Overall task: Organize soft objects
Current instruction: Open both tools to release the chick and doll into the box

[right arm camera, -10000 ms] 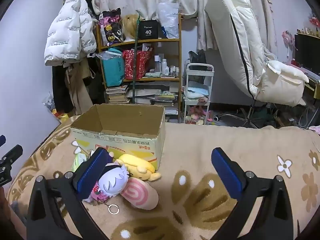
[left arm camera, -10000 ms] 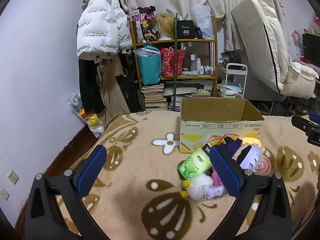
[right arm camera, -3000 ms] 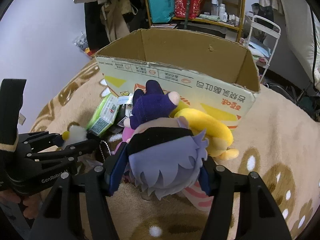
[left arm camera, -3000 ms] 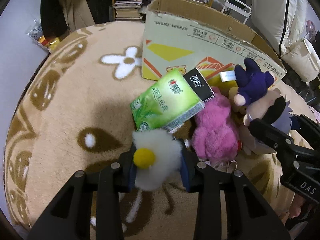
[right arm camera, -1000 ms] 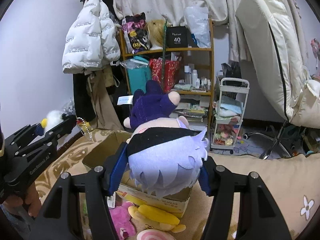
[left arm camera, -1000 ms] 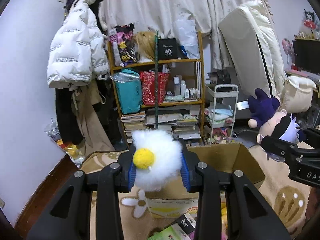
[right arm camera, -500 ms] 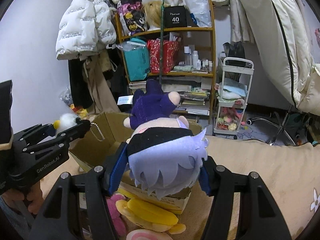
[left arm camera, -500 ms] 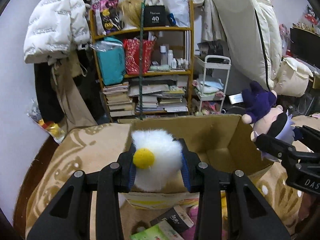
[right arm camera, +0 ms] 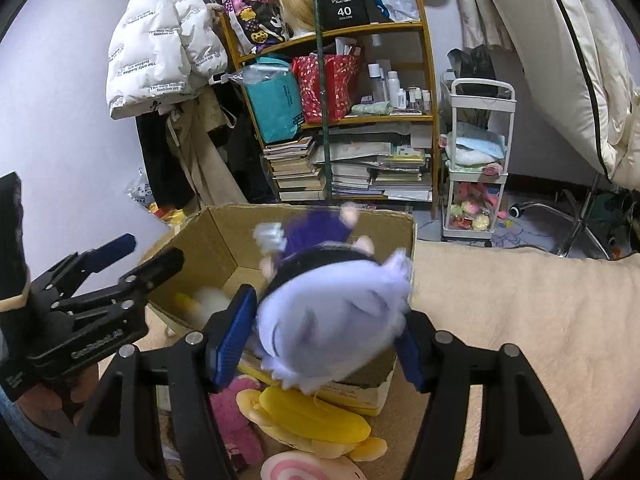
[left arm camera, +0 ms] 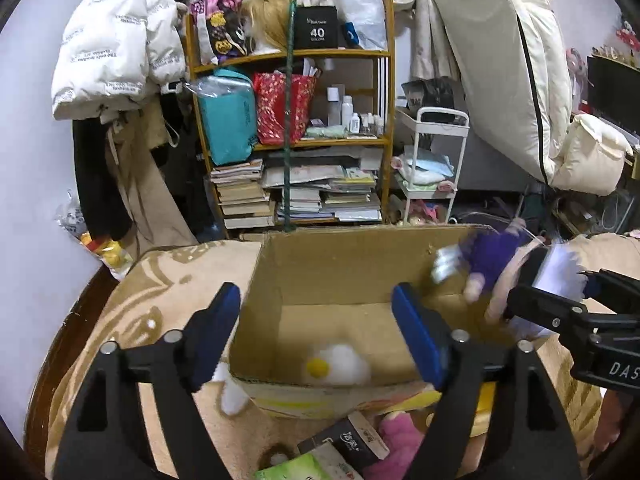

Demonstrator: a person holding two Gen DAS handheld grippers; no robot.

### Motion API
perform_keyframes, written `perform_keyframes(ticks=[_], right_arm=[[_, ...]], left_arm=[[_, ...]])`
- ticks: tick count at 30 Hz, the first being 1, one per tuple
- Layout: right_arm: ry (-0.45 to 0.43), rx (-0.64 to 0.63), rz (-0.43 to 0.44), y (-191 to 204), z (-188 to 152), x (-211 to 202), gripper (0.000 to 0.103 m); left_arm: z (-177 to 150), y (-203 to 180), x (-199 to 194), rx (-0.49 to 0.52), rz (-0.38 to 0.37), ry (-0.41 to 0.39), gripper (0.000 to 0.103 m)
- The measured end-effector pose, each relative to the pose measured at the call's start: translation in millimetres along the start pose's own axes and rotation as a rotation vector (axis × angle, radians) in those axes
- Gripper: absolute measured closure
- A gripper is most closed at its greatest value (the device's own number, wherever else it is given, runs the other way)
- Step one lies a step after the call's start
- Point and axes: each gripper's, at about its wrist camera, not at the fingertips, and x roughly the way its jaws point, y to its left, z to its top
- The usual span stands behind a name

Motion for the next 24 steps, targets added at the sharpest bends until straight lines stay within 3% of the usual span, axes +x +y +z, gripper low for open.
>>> perform_keyframes(ticks=[2,7,14,24], right_arm=[[-0.009,0.006,-0.003,-1,1,-3,0.015],[-0.070,-0.002,-0.044,1,3,-20,0.001],[-0.135,0.000,-0.076,0,8,-50,0.000],[-0.121,0.052,-0.054,1,-2,-90,0.000]], left_arm=[[0,1,-2,0.004,0.008,0.005,0.022],[1,9,-12,-0.013,0.008,0.031,0.019],[1,9,-50,0.040,0.035,0.011,0.008],[-28,16,-99,0.017,0.050,0.081,0.008]])
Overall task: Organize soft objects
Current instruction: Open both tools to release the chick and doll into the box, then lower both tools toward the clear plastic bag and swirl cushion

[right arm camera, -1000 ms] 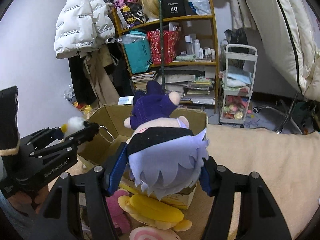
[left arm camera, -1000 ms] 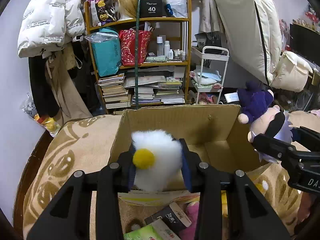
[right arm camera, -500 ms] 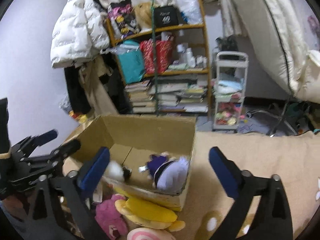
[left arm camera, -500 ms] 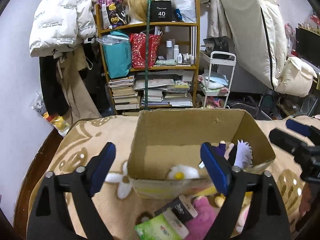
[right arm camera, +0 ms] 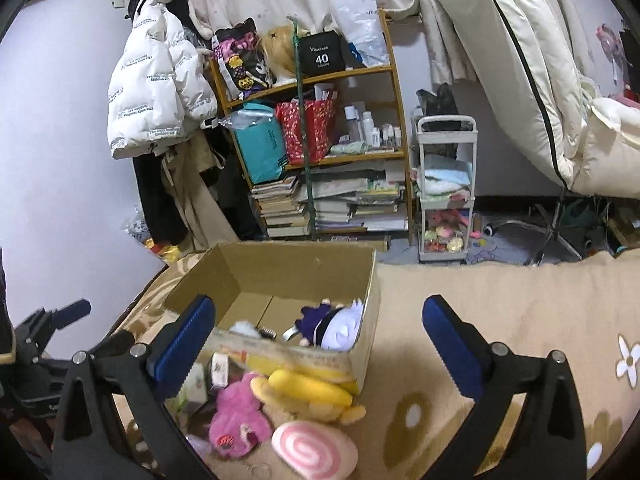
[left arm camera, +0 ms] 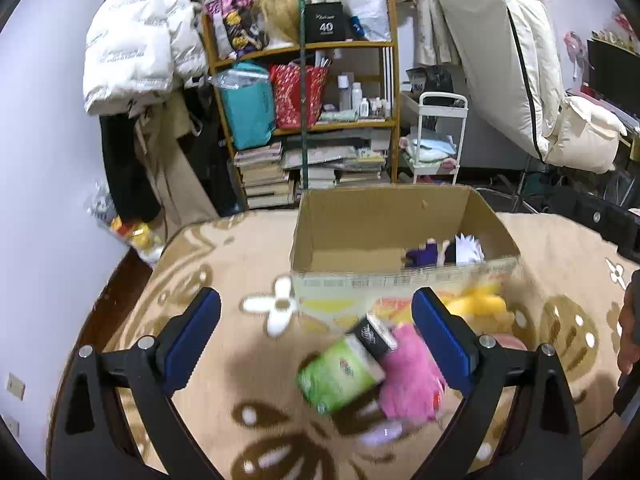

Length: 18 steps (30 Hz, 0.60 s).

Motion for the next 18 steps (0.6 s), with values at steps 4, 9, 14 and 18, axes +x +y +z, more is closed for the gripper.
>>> perform_keyframes(ticks=[4,9,14,18], right_arm=[[0.011,-0.010,-0.011,4,-5,-14,0.000],[0.026,-0.042,-0.018,14,-15,-32,0.000],[0.072,-0.085,-0.023,25,-32,-43,0.000],[0.095,-0.118,-0.023,33,-42,-51,0.000]], left_arm=[[-13,2,-13,-0.013,0.009,0.028,0.008],[-25,8,-29,-0.044,0.011,0.058,0.008],[-37,13,-39,-0.077,0.020,0.078,0.008],[-44,19,-47,-0.092,0.026,0.088,0.008]])
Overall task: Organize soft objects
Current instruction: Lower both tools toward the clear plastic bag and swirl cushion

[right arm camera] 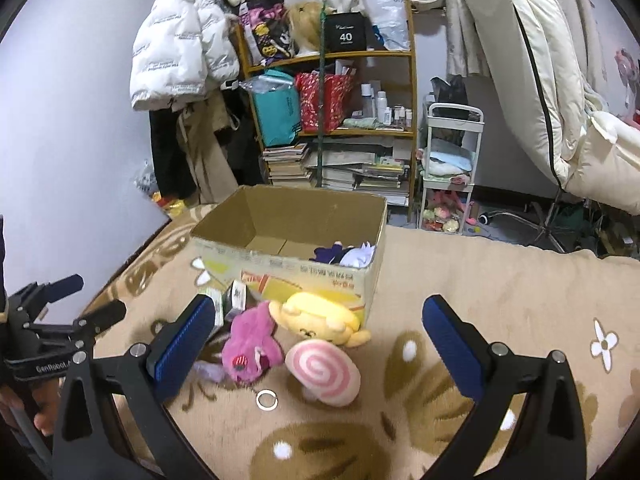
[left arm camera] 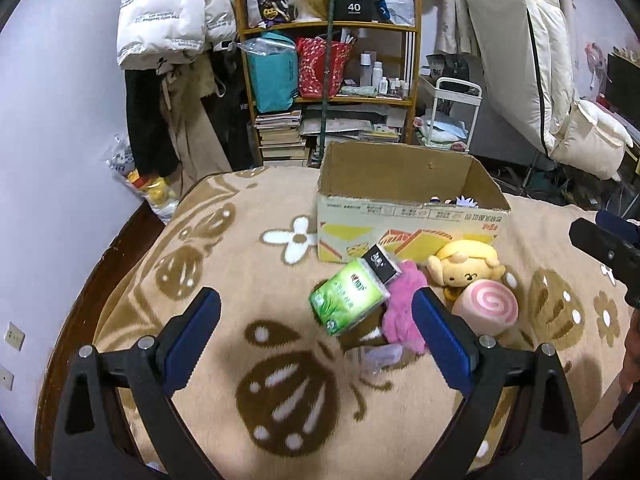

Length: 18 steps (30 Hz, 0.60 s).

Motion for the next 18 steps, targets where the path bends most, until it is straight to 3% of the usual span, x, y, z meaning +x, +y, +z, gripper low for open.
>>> perform_keyframes(ticks=[7,11,18], right_arm=[[0.019,-0.007,0.006,2,-7,-2,0.000],[0.045,0.006,0.003,-1,-9,9,0.000],[0.092,0.012,-0.005,-5,-11,32,0.000]], left_arm=[[-7,9,3,-0.032,-0.007,0.009,0.008],[-9,10,14,-0.048,-0.063,0.009,0.008],[-11,3,41,-0.057,-0.081,0.048,0.008]])
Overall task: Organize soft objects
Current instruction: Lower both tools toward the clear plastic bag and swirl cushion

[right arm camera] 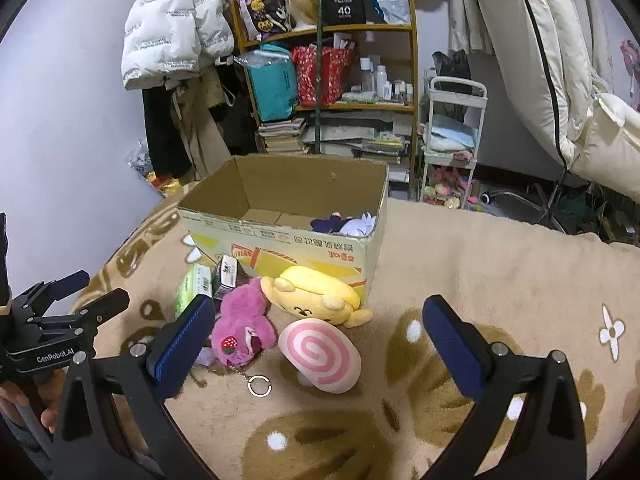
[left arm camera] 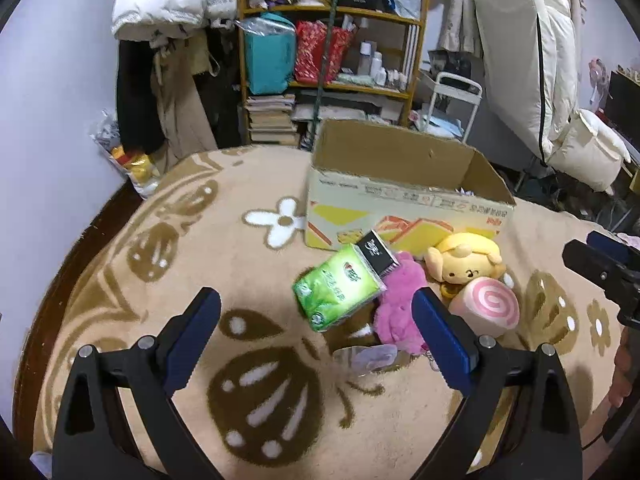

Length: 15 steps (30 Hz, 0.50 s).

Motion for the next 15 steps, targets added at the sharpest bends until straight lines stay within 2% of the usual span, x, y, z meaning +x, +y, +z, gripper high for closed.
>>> perform_keyframes(ticks=[8,15], right_arm=[[0.030,0.028,-0.025,-2,0,23,0.000],[0.100,0.076,-0.027,-8,-4,48,0.000]], left_arm=[[-1,-13,29,0.006,-0.026,0.067,0.008],[0,-16,52,0.015,-0.004,0.099,0.008]])
